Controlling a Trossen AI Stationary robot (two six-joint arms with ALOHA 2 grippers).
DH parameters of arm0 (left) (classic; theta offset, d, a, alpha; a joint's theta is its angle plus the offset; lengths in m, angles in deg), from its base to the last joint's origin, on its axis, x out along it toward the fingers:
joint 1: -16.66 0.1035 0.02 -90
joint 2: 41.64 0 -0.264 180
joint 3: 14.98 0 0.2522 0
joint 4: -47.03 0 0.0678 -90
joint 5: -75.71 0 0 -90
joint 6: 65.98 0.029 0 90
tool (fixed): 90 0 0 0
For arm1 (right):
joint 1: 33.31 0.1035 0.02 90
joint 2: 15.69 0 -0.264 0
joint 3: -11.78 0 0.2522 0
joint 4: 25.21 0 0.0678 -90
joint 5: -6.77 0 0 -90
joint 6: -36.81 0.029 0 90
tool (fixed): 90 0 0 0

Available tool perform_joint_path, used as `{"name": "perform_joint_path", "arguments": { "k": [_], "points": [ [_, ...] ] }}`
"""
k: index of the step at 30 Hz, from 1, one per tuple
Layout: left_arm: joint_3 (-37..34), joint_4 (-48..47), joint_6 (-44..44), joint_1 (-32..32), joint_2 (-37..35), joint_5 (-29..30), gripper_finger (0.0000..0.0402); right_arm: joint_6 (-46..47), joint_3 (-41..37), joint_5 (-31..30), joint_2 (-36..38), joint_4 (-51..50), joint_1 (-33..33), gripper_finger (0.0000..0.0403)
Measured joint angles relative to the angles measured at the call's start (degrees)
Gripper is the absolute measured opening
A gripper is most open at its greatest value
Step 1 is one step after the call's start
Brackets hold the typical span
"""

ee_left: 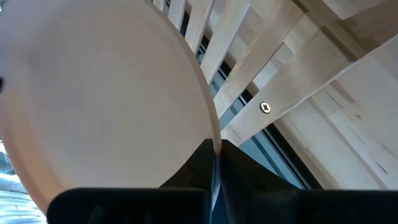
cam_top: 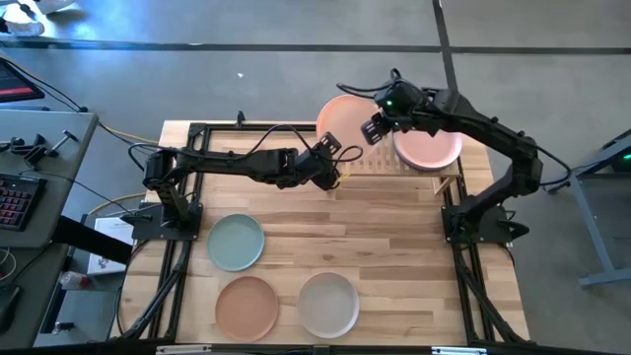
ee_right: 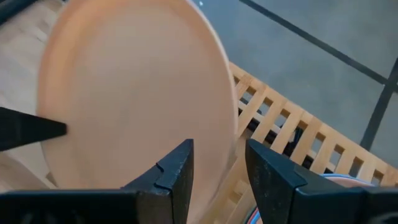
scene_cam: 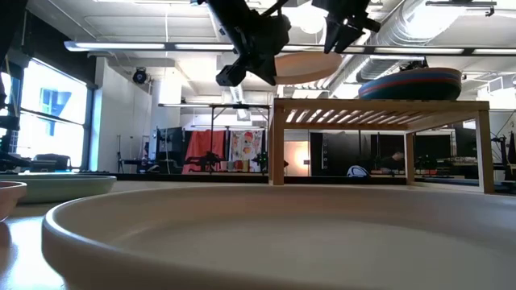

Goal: Place and stack plates onto a shelf
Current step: Put the white plate on the shelf

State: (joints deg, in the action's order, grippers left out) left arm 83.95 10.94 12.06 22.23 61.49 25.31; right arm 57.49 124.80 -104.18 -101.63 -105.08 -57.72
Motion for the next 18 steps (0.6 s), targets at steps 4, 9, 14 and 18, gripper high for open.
{"name": "perform_joint_path", "arguments": {
  "k": [4,9,14,18],
  "points": [
    [0.0,-0.1,0.0,0.0,0.0,0.0,0.0007,-0.1,0.0,-0.2,-1.0,-0.8,0.0,0.0127],
    [0.0,-0.1,0.0,0.0,0.0,-0.1,0.0007,-1.1,0.0,-0.5,-1.0,-1.0,-0.4,0.0078],
    [0.0,-0.1,0.0,0.1,0.0,-0.6,0.0007,-2.4,0.0,-0.6,-1.0,-1.0,-0.3,0.0009],
    [0.0,-0.1,0.0,0.1,0.0,-0.6,0.0007,-1.5,0.0,-0.6,-1.0,-1.0,-0.3,0.0009]
  ]
}}
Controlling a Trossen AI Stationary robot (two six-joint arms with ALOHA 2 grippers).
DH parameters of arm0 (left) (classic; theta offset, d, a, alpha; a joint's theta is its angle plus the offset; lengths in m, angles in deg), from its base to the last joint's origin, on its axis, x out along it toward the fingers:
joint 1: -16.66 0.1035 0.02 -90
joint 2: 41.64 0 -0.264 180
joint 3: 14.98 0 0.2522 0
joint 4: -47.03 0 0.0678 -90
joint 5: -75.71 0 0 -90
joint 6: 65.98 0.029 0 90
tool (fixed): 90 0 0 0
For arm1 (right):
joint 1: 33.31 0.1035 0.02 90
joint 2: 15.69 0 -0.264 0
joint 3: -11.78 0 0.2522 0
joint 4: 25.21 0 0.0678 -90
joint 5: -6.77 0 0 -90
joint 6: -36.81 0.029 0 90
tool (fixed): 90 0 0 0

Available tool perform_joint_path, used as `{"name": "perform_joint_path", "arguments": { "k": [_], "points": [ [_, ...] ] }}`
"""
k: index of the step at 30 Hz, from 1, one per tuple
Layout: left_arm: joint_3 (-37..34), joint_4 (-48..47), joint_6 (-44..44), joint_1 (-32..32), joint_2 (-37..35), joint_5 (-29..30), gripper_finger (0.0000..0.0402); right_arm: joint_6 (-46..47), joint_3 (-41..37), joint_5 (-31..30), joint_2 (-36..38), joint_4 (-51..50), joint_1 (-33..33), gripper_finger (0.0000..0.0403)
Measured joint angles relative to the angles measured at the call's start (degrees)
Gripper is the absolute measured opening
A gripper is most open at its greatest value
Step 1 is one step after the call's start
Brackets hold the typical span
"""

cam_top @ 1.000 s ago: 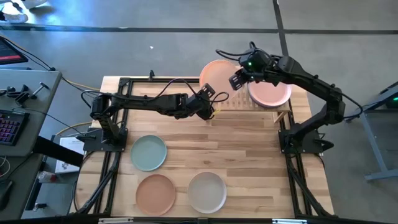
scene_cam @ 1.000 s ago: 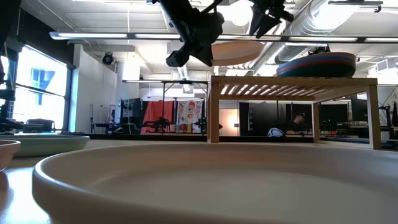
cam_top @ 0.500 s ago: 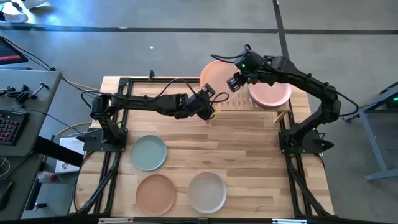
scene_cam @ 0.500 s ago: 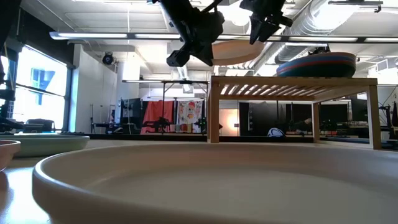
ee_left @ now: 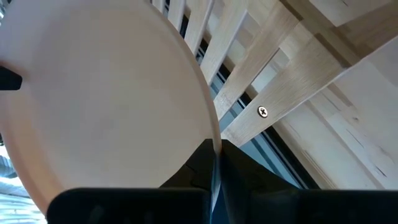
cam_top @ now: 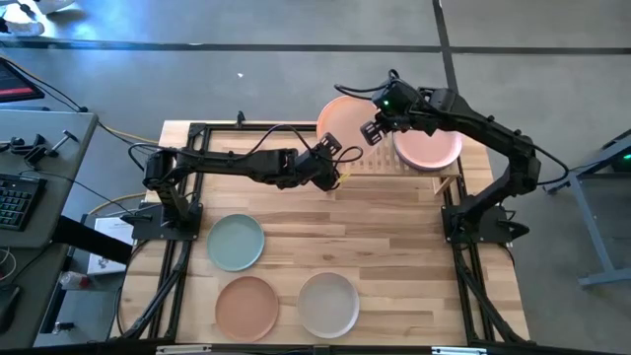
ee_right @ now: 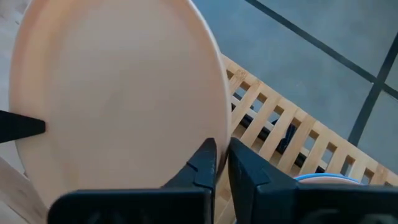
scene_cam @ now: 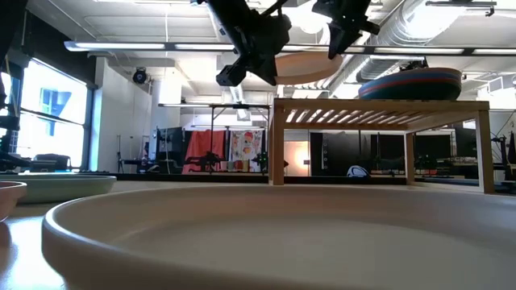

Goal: Place and stack plates onto a shelf
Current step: Put the white plate on the shelf

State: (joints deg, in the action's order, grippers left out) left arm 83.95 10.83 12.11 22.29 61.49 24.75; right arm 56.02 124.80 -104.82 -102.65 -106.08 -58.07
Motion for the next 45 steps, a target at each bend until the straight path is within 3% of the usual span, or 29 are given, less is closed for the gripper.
{"name": "perform_joint_path", "arguments": {
  "k": [11,18,24,33,45],
  "points": [
    [0.0,0.0,-0.8,0.3,0.0,0.0,0.0010,2.0,0.0,0.1,0.0,-0.5,0.0,0.0001],
    [0.0,-0.1,-3.0,0.3,0.0,0.1,0.0040,2.8,0.0,0.2,0.0,-0.8,0.0,0.0000],
    [0.0,-0.1,-13.9,0.2,0.0,0.9,0.0066,2.8,0.0,0.2,0.0,-1.4,0.0,0.0000],
    [0.1,-3.3,-25.1,0.2,-1.5,1.9,0.0066,2.3,0.0,3.4,0.0,-1.0,-3.1,0.0000],
    [0.1,-3.3,-27.3,0.2,-9.2,-0.1,0.0067,1.2,0.0,5.1,0.0,-0.8,-5.4,0.0000]
  ]
}}
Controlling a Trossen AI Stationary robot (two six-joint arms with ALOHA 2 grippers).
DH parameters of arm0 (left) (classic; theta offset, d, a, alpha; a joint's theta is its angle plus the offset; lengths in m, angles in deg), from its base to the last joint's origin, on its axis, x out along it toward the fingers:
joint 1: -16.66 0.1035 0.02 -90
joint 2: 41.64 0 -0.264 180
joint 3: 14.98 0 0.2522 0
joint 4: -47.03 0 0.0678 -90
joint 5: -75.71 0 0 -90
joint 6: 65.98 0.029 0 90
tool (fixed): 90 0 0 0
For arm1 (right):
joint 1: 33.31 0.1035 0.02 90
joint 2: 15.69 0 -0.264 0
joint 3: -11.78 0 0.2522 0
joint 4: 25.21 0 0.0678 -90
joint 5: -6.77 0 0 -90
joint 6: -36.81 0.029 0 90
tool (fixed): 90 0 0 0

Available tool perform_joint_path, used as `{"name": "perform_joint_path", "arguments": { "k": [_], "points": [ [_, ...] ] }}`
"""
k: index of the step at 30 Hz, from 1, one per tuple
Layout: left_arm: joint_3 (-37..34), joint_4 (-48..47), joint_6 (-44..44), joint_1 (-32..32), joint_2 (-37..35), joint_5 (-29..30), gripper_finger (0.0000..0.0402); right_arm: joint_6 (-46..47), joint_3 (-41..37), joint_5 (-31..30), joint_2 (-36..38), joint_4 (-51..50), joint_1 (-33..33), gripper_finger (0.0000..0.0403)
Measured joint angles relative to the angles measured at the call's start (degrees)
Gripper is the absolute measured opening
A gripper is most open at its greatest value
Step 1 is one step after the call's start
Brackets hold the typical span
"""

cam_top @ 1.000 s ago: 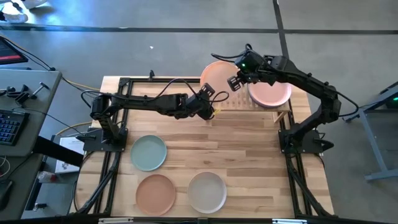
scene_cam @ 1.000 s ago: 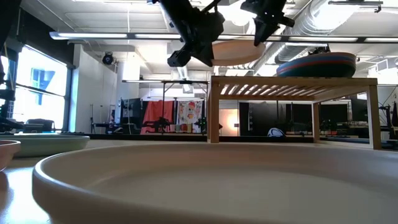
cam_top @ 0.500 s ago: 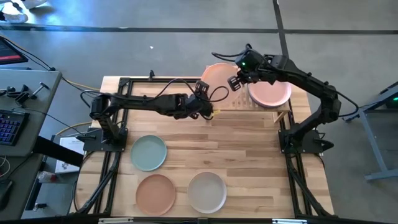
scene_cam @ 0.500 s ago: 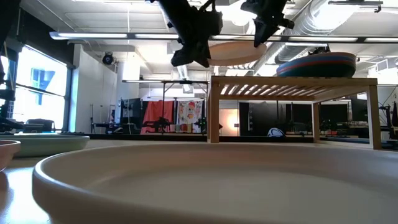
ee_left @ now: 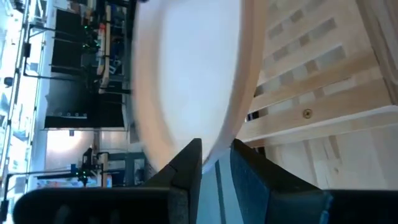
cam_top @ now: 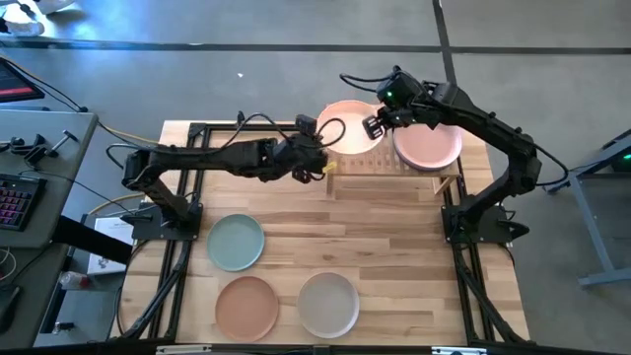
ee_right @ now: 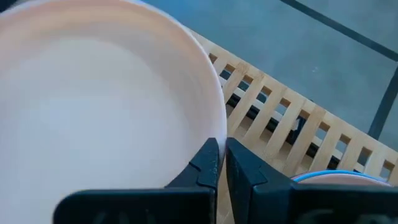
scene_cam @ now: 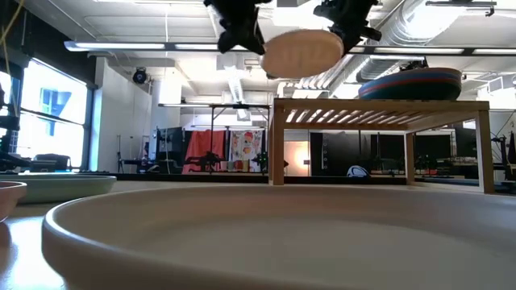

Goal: Place and stack plates onto a shelf
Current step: Put the white plate on the shelf

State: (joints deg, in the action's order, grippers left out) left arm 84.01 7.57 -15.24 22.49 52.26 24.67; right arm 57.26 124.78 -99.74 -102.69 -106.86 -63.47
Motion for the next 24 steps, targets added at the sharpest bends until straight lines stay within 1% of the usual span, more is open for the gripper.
{"name": "perform_joint_path", "arguments": {
  "k": [2,4,8,14,19,21,24],
  "points": [
    [-0.1,-1.0,-1.4,0.0,-1.2,0.0,0.0066,-0.2,0.0,-1.0,0.1,-1.3,-0.4,0.0000],
    [-0.1,-0.9,-3.0,0.4,-1.8,-2.1,0.0064,-0.2,-0.1,-1.7,0.1,-0.4,-0.6,0.0000],
    [-0.1,-1.8,-4.8,1.4,-1.9,-5.4,0.0054,0.3,0.0,-0.3,0.1,-0.8,-0.4,0.0000],
    [-0.1,-4.0,-5.6,2.9,-1.9,-5.0,0.0039,0.6,0.0,-0.1,0.0,-0.7,-0.6,0.0000],
    [-0.1,-5.7,-7.2,3.7,-1.9,-5.1,0.0035,0.6,0.0,0.5,0.0,-1.0,-0.6,0.0000],
    [-0.1,-7.1,-7.3,3.7,-1.9,-5.2,0.0035,0.5,0.0,1.7,0.0,-1.0,-0.6,0.0000],
    [-0.1,-9.9,-9.0,3.7,-1.9,-5.3,0.0035,0.6,0.0,5.4,0.0,-1.1,-0.4,0.0000]
  ]
}}
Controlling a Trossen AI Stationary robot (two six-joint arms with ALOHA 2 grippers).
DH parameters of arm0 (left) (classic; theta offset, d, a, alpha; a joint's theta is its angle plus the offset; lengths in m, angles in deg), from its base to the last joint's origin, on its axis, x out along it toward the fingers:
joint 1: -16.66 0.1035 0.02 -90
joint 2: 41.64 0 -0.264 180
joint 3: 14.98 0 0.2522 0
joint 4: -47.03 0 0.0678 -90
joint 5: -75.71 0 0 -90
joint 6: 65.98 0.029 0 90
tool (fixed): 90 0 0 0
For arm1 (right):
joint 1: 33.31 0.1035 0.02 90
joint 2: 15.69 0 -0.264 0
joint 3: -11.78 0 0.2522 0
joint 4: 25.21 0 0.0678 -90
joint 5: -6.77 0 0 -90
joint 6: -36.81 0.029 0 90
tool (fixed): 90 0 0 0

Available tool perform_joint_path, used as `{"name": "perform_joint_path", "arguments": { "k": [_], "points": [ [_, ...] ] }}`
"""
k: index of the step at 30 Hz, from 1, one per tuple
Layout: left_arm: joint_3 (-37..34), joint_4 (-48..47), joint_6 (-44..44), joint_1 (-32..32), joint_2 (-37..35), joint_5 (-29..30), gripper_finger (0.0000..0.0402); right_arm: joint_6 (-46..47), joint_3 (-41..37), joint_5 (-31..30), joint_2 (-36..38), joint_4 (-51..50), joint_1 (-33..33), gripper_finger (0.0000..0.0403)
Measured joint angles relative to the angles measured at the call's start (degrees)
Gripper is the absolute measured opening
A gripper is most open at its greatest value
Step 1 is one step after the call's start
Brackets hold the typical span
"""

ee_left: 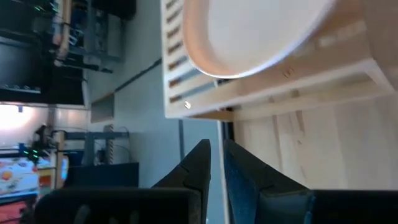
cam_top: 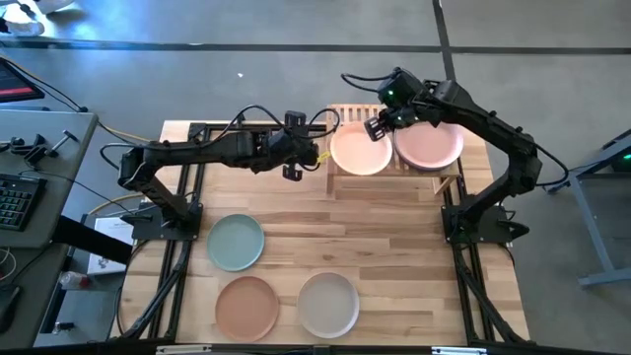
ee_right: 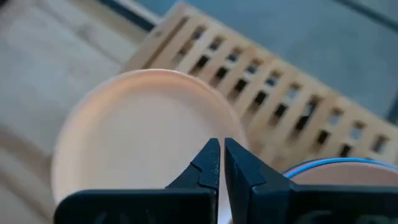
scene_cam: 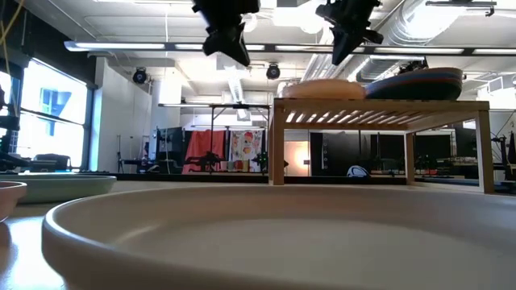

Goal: Place and stack plates onto a shelf
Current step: Put the white plate on the shelf

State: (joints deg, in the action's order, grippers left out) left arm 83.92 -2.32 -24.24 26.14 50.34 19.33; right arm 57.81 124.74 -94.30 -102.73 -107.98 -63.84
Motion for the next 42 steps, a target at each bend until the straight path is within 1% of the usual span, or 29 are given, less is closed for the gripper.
{"name": "perform_joint_path", "arguments": {
  "k": [4,9,18,21,35,42],
  "points": [
    [0.0,-5.0,-3.7,0.0,-0.4,-0.8,0.0035,0.1,0.0,2.4,-1.6,-0.6,1.5,0.0000],
    [0.0,-9.3,-7.2,0.0,-0.5,-5.2,0.0035,-0.4,0.0,3.0,-5.5,-2.0,4.3,0.0000],
    [0.0,-14.5,-10.1,0.0,-0.4,-6.6,0.0035,-1.6,0.0,4.1,-10.7,-3.7,6.0,0.0000],
    [0.0,-15.8,-10.6,0.0,-0.4,-6.7,0.0035,-1.8,0.0,5.6,-11.8,-3.7,5.9,0.0000],
    [0.0,-16.1,-10.6,0.0,-0.4,-7.6,0.0035,-2.6,0.0,5.6,-15.4,-3.7,3.7,0.0000],
    [0.0,-16.1,-10.6,0.0,-0.4,-7.6,0.0035,-2.7,0.0,5.4,-15.5,-3.4,2.0,0.0000]
  ]
}}
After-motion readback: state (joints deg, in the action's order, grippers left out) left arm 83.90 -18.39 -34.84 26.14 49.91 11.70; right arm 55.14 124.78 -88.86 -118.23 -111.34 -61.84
